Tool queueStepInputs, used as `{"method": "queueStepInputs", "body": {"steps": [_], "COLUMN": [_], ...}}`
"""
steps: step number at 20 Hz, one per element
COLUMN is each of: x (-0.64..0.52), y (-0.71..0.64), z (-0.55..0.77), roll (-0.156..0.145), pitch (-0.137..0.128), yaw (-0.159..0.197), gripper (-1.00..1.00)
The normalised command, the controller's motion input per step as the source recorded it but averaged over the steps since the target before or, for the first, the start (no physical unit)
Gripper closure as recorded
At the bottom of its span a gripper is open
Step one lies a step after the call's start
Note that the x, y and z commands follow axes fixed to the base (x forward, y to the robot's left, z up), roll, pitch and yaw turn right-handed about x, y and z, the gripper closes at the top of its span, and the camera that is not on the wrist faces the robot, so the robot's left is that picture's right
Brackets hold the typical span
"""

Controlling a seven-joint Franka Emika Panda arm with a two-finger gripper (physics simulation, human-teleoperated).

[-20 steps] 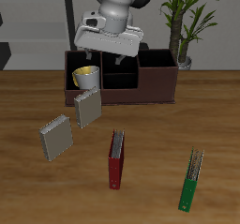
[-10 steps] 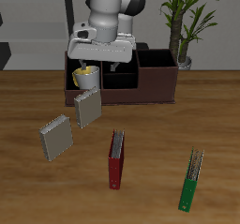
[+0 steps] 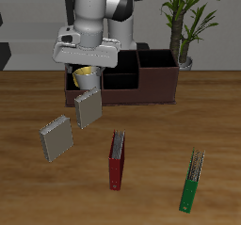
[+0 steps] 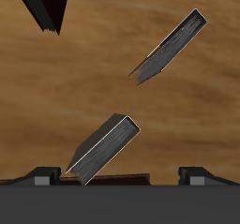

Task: Place the white-yellow mug into the back desk caddy's left compartment and place the right yellow book into the back desk caddy's right compartment

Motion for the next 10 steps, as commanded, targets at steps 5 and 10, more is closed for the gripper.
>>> {"method": "queueStepInputs", "body": {"steps": [5,10], "x": [0.01,0.01], "y": [-0.28,-0.10], "z": [-0.10,-0.02], "roll": [-0.024,0.027], "pitch": [0.007,0.006], "yaw": [-0.050,0.002], "gripper": [-1.00,-1.00]}}
